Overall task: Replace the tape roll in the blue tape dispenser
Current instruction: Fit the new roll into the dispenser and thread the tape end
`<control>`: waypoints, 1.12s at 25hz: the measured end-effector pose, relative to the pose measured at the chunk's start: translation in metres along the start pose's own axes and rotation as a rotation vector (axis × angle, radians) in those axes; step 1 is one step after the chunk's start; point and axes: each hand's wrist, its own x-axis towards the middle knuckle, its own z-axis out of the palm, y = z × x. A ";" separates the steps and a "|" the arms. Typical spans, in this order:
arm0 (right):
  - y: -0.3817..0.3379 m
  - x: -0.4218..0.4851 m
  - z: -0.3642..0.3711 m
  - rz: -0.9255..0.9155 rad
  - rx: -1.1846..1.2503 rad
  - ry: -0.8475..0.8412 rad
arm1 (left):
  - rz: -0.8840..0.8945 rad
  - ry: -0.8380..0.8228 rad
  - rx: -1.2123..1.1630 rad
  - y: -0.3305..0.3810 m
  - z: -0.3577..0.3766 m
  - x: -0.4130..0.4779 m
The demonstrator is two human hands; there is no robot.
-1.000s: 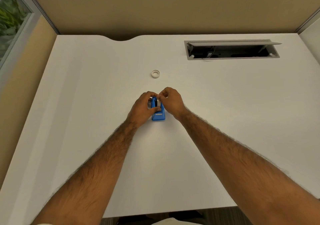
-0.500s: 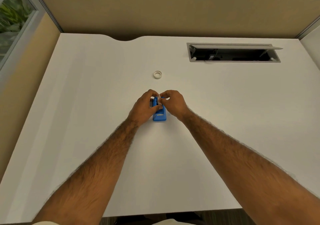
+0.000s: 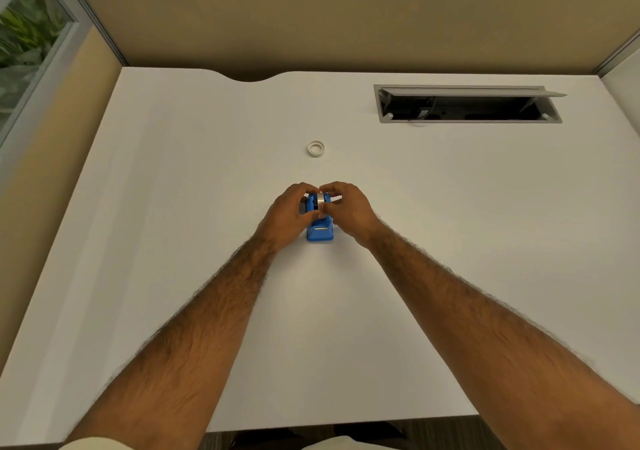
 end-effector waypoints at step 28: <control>0.004 0.000 -0.001 0.006 0.091 -0.026 | 0.019 0.026 0.006 -0.003 0.001 0.003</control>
